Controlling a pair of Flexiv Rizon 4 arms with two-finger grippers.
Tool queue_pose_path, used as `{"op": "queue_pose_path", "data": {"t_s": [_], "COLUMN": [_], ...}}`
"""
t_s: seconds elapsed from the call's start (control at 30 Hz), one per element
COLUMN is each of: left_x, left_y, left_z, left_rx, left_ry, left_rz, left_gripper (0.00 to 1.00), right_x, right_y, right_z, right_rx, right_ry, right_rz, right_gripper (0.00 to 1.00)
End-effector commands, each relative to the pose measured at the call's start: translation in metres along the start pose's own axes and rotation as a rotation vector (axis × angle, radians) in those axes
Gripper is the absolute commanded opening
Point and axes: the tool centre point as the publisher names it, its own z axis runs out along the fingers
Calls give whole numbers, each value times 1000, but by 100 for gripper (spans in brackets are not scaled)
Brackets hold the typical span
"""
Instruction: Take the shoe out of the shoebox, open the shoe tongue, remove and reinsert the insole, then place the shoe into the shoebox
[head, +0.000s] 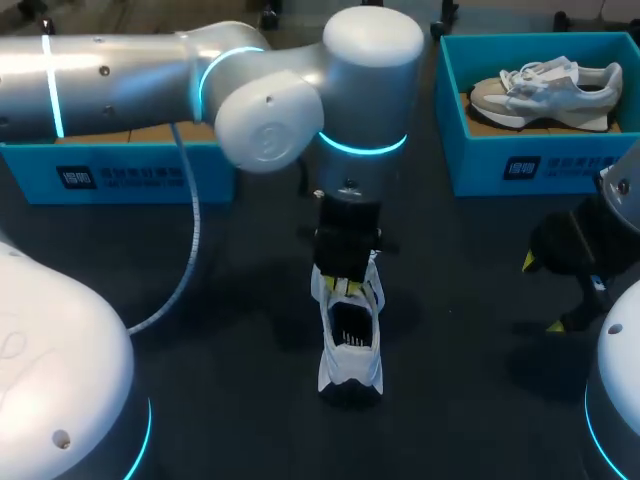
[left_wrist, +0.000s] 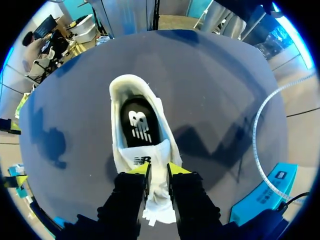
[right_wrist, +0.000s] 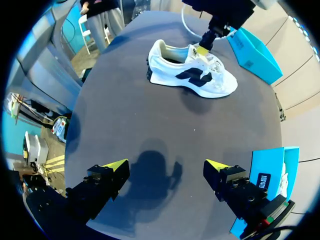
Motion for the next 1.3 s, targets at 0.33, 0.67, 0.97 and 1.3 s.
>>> {"op": "queue_pose_path", "data": {"t_s": [0.33,0.67,0.97,1.3], "left_x": [-3,12,22,22], "left_y": [-4,-24,-61,-61], "left_z": [5,-18,-62,-62], "left_rx": [29,19,270,270], "left_ry": [-40,-52,-19,-19], "left_rz": [0,-75,-353,-353], "left_gripper": [24,27,100,100], "right_x": [1,1,1,1], "right_y": [0,0,0,0], "right_z": [0,0,0,0], "right_rx": [1,1,1,1], "right_ry": [-3,-3,-3,-3], "right_rz": [0,0,0,0], "right_gripper": [100,100,100,100]}}
